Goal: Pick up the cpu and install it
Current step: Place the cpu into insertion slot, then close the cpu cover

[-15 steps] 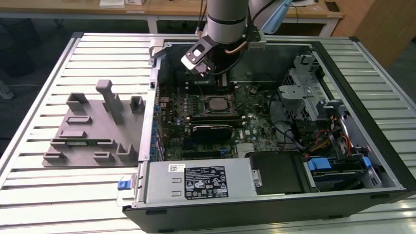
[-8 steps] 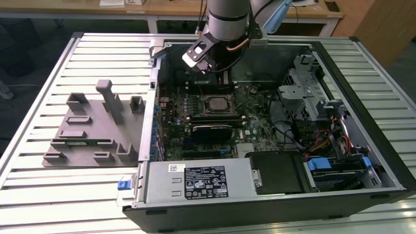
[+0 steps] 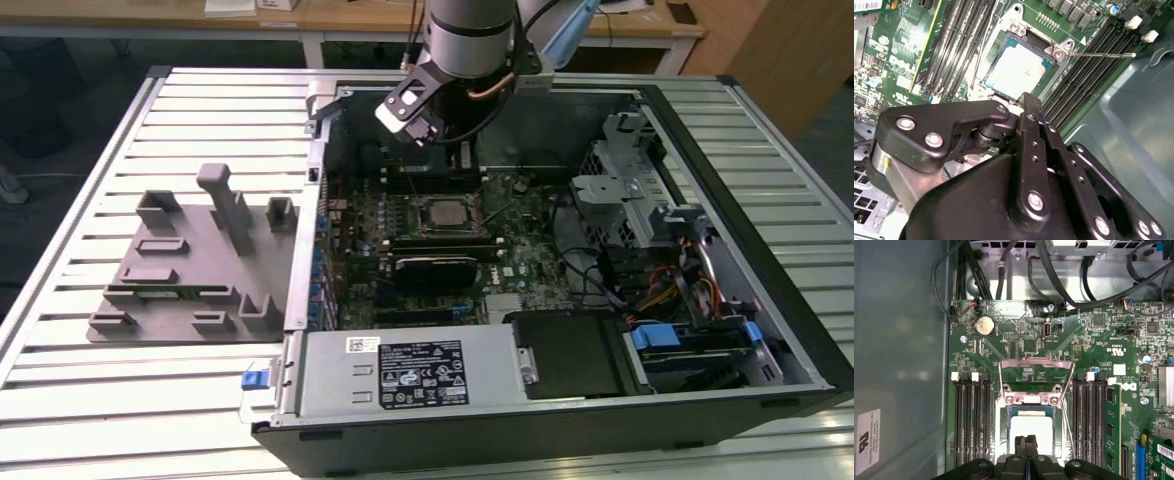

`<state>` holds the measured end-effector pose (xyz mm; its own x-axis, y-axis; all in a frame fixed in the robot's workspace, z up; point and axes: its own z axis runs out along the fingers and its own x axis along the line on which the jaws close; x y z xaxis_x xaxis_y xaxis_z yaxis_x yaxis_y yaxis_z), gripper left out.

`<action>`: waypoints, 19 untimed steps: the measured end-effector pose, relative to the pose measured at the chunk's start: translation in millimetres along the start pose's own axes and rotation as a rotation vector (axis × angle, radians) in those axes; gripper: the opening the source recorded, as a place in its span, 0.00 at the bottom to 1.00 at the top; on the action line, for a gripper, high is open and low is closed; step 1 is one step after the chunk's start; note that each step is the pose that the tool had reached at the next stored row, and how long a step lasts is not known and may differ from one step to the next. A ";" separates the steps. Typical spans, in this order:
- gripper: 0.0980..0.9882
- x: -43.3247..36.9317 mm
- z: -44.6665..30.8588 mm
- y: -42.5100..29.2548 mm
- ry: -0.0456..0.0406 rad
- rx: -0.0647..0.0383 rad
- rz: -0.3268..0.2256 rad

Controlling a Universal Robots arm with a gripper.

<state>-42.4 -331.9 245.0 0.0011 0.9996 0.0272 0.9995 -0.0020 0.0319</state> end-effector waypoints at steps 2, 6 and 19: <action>0.01 0.0 -0.1 0.0 -0.0002 0.000 0.000; 0.01 0.0 -0.2 0.0 -0.0002 0.000 0.000; 0.01 0.0 -0.7 0.0 -0.0004 0.000 0.000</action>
<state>-42.5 -332.0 245.8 0.0011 0.9996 0.0268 0.9995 -0.0019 0.0316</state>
